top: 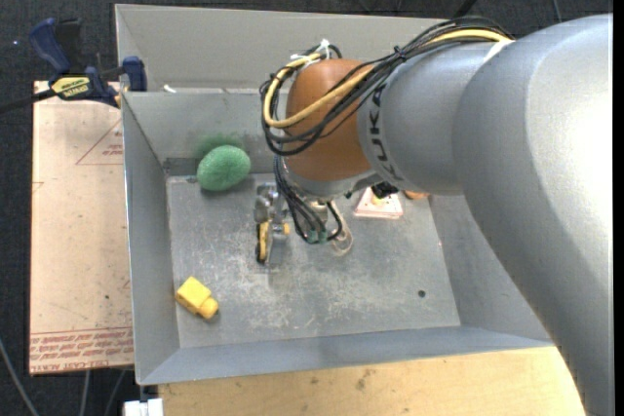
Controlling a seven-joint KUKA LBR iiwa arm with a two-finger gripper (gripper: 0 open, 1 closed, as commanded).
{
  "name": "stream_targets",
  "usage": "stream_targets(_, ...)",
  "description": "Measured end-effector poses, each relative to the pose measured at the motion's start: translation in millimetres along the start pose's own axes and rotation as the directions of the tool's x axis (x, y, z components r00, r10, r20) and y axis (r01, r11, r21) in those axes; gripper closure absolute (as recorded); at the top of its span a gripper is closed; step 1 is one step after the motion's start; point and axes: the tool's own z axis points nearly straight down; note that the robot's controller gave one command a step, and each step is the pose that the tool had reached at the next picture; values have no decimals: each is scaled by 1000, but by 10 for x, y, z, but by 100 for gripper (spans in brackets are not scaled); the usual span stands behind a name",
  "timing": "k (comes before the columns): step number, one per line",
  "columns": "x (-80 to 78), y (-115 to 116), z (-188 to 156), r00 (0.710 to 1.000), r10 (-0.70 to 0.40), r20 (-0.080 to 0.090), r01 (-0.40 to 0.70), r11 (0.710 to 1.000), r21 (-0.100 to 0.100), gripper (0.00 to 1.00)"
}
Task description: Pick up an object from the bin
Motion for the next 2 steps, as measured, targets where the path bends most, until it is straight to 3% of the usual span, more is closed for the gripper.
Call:
stream_targets(1,0,-1,0,1000,1,0,-1,1000,0,100)
stream_targets(2,-203,269,-1398,1000,14,0,-14,1000,2,100)
